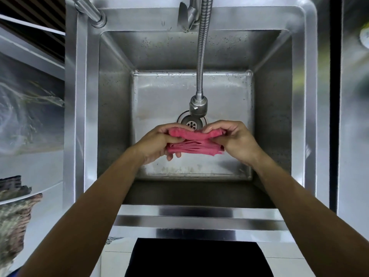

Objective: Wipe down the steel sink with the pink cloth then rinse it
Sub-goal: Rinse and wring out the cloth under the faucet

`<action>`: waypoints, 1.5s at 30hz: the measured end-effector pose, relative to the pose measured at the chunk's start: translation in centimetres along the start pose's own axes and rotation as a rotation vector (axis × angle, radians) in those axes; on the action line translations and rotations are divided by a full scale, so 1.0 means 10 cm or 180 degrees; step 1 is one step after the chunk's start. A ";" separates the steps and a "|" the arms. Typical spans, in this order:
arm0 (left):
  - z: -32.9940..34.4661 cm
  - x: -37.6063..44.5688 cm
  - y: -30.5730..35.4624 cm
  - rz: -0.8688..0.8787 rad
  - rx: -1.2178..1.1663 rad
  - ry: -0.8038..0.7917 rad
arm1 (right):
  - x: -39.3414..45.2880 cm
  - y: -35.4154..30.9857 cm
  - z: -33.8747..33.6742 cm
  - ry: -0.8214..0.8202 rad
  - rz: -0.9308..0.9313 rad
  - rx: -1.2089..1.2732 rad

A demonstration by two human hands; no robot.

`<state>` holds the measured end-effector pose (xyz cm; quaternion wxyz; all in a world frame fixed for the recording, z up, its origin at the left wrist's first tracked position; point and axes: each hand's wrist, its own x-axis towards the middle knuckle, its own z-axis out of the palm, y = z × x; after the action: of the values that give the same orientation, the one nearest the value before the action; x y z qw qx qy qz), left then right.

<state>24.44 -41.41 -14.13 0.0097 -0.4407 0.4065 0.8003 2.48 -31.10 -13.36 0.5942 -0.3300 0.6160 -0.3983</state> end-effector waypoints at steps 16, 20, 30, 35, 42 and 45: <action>0.00 0.30 0.63 -0.1548 0.1961 -0.1490 | -0.03 -0.04 0.07 -0.0364 -0.0514 -0.0532; 0.13 0.27 0.67 -0.0683 0.3379 -0.1132 | 0.08 -0.19 -0.36 -0.1523 0.0704 0.0820; 0.18 0.16 0.49 0.3064 0.5928 -0.0062 | 0.39 0.24 -0.15 -0.3329 0.1860 0.1345; 0.03 0.20 0.21 0.3003 0.6446 0.0384 | 0.32 -0.01 0.08 -0.2429 0.1888 0.0117; 0.27 0.34 0.17 0.0361 0.5329 0.0204 | 0.24 -0.08 0.36 -0.0962 0.0848 -0.3096; 0.28 0.47 0.17 -0.0139 0.4721 -0.0033 | 0.22 -0.01 0.34 -0.0704 0.0352 -0.3809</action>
<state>19.02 -42.28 -15.61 0.3226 -0.3226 0.8313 0.3174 5.68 -33.38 -14.23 0.3860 -0.6134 0.6837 0.0850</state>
